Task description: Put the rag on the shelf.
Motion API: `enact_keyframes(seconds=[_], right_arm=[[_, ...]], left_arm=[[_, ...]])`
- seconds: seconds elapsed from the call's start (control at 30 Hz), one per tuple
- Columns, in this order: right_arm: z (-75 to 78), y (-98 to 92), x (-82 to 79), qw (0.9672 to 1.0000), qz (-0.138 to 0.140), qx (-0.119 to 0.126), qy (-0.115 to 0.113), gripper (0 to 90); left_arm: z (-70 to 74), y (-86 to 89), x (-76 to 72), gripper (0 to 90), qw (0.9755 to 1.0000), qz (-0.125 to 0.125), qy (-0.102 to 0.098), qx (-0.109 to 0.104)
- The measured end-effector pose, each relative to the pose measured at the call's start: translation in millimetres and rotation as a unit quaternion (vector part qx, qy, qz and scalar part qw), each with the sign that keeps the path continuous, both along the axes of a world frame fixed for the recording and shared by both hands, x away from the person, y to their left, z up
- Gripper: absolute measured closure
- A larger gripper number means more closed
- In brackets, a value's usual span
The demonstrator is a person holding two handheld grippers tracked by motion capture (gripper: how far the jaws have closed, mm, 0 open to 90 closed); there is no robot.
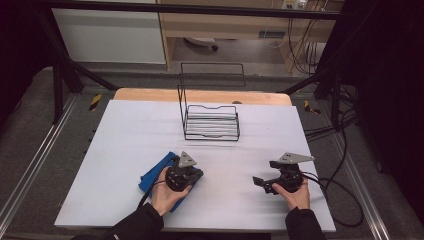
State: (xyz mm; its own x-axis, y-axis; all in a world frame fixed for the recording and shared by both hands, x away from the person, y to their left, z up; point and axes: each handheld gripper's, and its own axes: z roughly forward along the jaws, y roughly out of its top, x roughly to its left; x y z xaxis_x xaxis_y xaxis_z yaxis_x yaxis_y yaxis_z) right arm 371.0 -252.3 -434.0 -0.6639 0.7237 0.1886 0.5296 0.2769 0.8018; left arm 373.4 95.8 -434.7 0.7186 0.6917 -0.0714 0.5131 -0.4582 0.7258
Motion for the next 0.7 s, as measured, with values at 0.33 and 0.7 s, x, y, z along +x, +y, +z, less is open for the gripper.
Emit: enact_keyframes(seconds=[0.33,0.7], right_arm=[[2.2,3.4,-1.5,1.0,-0.001,-0.001,-0.007,1.7],[7.9,22.2,-5.2,0.9999,-0.001,-0.001,-0.015,3.3]], left_arm=[[8.2,9.5,0.4,50.7,0.9991,-0.04,0.0,-0.009],[36.4,81.0,3.6,24.0,0.9996,-0.014,-0.023,0.0]])
